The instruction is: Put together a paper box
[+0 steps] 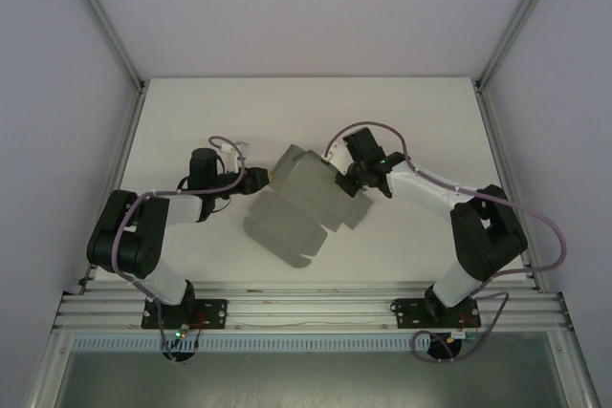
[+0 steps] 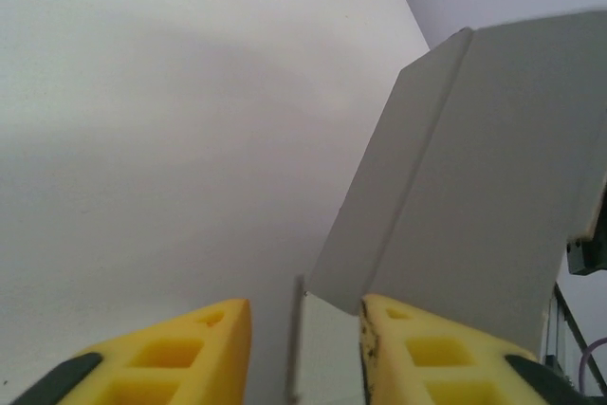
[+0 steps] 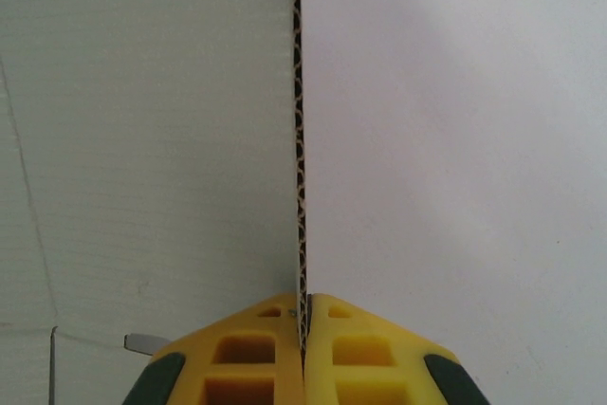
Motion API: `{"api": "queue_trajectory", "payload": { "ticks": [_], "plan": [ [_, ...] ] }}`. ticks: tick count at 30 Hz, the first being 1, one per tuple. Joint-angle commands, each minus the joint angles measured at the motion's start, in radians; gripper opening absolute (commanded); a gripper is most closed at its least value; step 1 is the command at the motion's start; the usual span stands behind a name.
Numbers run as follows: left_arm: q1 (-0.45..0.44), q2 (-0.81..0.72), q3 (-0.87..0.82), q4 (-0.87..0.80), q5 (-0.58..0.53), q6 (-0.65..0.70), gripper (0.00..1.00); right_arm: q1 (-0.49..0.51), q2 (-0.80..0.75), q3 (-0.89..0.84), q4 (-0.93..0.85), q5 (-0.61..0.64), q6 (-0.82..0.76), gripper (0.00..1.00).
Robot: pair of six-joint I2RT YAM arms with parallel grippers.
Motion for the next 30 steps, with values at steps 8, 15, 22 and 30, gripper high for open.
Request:
{"api": "queue_trajectory", "payload": {
  "ticks": [8,15,22,30],
  "plan": [
    [-0.012,0.013,-0.044,0.11,-0.04,-0.039,0.0,-0.03,0.022,0.057,-0.035,-0.018,0.102,0.0],
    [-0.068,-0.099,-0.133,0.169,-0.11,-0.019,0.0,-0.053,0.109,0.102,-0.122,0.025,0.164,0.0],
    [-0.277,-0.305,-0.069,-0.209,-0.548,0.231,0.0,-0.051,0.092,0.091,-0.113,0.043,0.176,0.0],
    [-0.395,-0.249,0.038,-0.372,-0.747,0.342,0.0,0.011,-0.036,-0.003,0.043,0.114,0.066,0.0]
  ]
}}
